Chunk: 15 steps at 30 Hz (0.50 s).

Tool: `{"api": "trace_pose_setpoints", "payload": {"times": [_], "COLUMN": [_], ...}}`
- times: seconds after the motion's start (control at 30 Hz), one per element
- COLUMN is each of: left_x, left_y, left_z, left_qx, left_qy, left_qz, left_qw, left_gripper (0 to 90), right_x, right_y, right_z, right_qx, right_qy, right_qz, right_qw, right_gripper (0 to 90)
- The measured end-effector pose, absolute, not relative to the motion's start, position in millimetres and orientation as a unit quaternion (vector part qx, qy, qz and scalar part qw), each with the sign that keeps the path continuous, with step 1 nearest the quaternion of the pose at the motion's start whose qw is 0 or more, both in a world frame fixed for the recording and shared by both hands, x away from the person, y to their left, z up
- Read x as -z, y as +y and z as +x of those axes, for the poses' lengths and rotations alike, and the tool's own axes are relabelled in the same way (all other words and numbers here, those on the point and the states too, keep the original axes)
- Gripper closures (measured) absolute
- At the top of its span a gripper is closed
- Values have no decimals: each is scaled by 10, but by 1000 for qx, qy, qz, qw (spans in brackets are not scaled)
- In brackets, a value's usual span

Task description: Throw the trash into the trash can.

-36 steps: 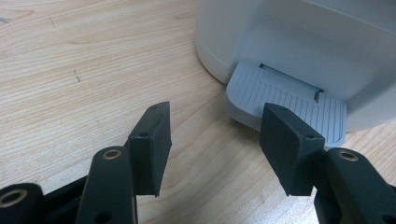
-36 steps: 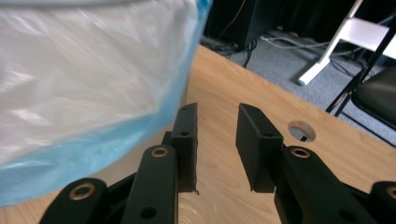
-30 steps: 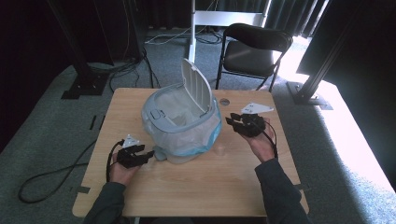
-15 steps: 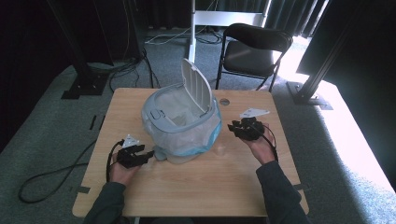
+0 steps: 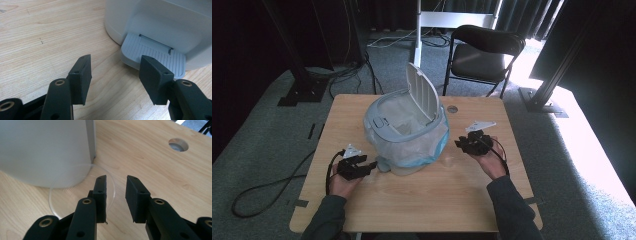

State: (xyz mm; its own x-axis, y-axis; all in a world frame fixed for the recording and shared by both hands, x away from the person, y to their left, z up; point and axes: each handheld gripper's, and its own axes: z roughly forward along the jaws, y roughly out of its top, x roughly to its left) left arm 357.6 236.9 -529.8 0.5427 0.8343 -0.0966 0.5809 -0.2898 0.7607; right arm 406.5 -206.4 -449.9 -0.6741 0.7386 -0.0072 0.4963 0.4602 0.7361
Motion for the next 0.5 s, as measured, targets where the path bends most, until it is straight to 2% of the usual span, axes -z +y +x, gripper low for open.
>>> {"api": "trace_pose_setpoints", "payload": {"times": [0.33, 0.5], "left_x": [5298, 5297], "left_y": [2368, 2368], "left_z": [3576, 3575], "left_qx": [-162, -162], "left_qy": [450, 450], "left_qz": [786, 787], "left_qw": [391, 390], "left_gripper": [436, 436], "right_x": [4597, 4656], "right_y": [-2082, -2101], "right_z": [4062, 4029], "right_qx": [-351, -341], "right_qy": [847, 854], "right_qz": [372, 369], "right_qw": [148, 135], "right_gripper": [704, 734]}}
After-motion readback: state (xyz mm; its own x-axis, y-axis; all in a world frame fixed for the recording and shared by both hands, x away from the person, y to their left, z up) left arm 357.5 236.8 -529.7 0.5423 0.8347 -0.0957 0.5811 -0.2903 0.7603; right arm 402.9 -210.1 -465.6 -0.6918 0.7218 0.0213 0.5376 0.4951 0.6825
